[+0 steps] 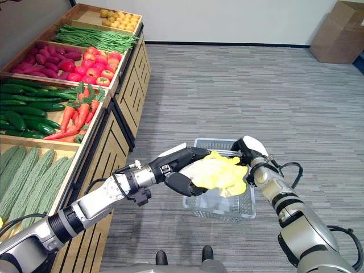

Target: Get the vegetables into the basket

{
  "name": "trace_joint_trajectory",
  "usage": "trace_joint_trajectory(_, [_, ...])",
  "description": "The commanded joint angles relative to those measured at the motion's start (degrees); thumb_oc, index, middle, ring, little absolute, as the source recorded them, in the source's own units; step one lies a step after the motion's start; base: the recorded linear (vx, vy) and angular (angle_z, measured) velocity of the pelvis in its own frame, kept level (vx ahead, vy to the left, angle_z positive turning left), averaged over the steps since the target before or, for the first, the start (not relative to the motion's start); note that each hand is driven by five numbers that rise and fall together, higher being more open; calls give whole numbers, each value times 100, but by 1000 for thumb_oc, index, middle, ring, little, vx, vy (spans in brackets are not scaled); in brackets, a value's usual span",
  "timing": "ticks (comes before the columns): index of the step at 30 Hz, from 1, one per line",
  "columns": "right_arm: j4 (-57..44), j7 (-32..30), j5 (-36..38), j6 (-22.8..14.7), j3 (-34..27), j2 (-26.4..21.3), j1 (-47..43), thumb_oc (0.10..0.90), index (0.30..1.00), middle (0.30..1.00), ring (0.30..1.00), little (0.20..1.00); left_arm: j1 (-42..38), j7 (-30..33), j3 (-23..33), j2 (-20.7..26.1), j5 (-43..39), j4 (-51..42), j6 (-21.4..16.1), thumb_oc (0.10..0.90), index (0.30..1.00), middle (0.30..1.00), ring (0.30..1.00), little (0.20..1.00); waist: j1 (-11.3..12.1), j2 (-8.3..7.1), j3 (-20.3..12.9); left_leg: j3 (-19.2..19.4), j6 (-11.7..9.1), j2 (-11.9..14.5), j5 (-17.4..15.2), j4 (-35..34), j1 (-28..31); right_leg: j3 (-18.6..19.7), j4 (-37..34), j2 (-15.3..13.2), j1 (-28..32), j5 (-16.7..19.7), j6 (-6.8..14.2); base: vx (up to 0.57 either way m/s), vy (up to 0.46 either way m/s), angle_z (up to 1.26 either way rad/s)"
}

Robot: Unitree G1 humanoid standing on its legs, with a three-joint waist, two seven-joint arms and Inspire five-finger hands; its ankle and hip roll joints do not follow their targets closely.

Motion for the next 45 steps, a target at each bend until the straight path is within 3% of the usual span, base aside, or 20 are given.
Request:
trace_joint_trajectory(1, [-557, -321, 623, -463, -15, -141, -1348, 400, 300, 300, 300, 300, -726, 84, 28, -181, 112, -501, -632, 400, 300, 300, 300, 300, 54, -339, -349, -62, -650, 472, 21, -101, 93, 103, 128, -602, 1, 191, 639, 14, -6, -7])
trace_joint_trajectory(8, [-1654, -111, 1040, -589, -119, -126, -1064, 400, 300, 300, 300, 300, -764, 235, -91, -420, 659, -170, -625, 400, 300, 300, 300, 300, -43, -337, -357, -22, -652, 489, 1, -101, 126, 123, 117, -581, 6, 151, 630, 9, -4, -4])
trace_joint_trajectory(9, [-1914, -41, 1302, -630, -192, -58, -967, 400, 300, 300, 300, 300, -784, 358, -144, -534, 1078, 120, -642, 400, 300, 300, 300, 300, -76, -344, -361, 5, -650, 497, -11, -101, 136, 148, 98, -564, 1, 147, 637, 0, 0, 0])
trace_joint_trajectory(17, [-2464, 112, 1498, -677, -255, -114, -819, 400, 300, 300, 300, 300, -630, 556, -177, -685, 1923, 851, -627, 400, 300, 300, 300, 300, -109, -360, -379, 55, -658, 521, -18, -101, 182, 166, 81, -553, 31, 133, 630, 2, -5, -3])
trace_joint_trajectory(20, [-2734, 178, 1607, -729, -314, -149, -770, 400, 300, 300, 300, 300, -564, 726, -182, -765, 2691, 1483, -618, 400, 300, 300, 300, 300, -121, -365, -396, 58, -664, 519, -22, -101, 181, 159, 74, -549, 40, 115, 619, 0, 0, 0])
trace_joint_trajectory(26, [-3059, 279, 1731, -779, -385, -219, -661, 400, 300, 300, 300, 300, -483, 938, -38, -825, 3497, 2149, -636, 400, 300, 300, 300, 300, -118, -375, -416, 64, -672, 527, -26, -101, 164, 153, 64, -551, 29, 118, 618, 0, 0, 0])
trace_joint_trajectory(32, [-3335, 390, 1834, -830, -457, -260, -451, 400, 300, 300, 300, 300, -433, 1697, 290, -884, 4841, 2964, -552, 400, 300, 300, 300, 300, -96, -411, -418, 66, -683, 543, -23, -101, 170, 115, 57, -548, 55, 99, 613, 0, 0, 0])
trace_joint_trajectory(33, [-3293, 370, 1829, -838, -485, -271, -405, 400, 300, 300, 300, 300, -383, 1952, 391, -931, 5180, 3206, -468, 496, 435, 435, 435, 435, -79, -427, -416, 54, -684, 548, -25, -101, 164, 110, 54, -545, 59, 93, 609, 0, 0, 0])
trace_joint_trajectory(34, [-3279, 353, 1825, -844, -485, -263, -391, 400, 300, 300, 300, 300, -371, 2065, 408, -994, 5308, 3337, -446, 900, 1000, 1000, 1000, 1000, -74, -432, -413, 57, -687, 551, -26, -101, 158, 112, 52, -544, 56, 91, 606, 0, 0, 0])
trace_joint_trajectory(38, [-3106, 295, 1712, -770, -579, -272, -256, 400, 300, 300, 300, 300, -230, 2260, 558, -1048, 5614, 3207, -351, 900, 1000, 1000, 1000, 1000, -36, -457, -399, 29, -690, 565, -31, -101, 156, 84, 39, -540, 65, 83, 598, 0, 0, 0])
trace_joint_trajectory(45, [-2581, 188, 1509, -625, -661, -134, -181, 400, 300, 300, 300, 300, -224, 2195, 572, -1032, 5447, 2624, -411, 900, 1000, 1000, 1000, 1000, 0, -465, -391, -25, -681, 563, -25, -101, 141, 21, 35, -544, 105, 66, 590, -3, -3, 1])
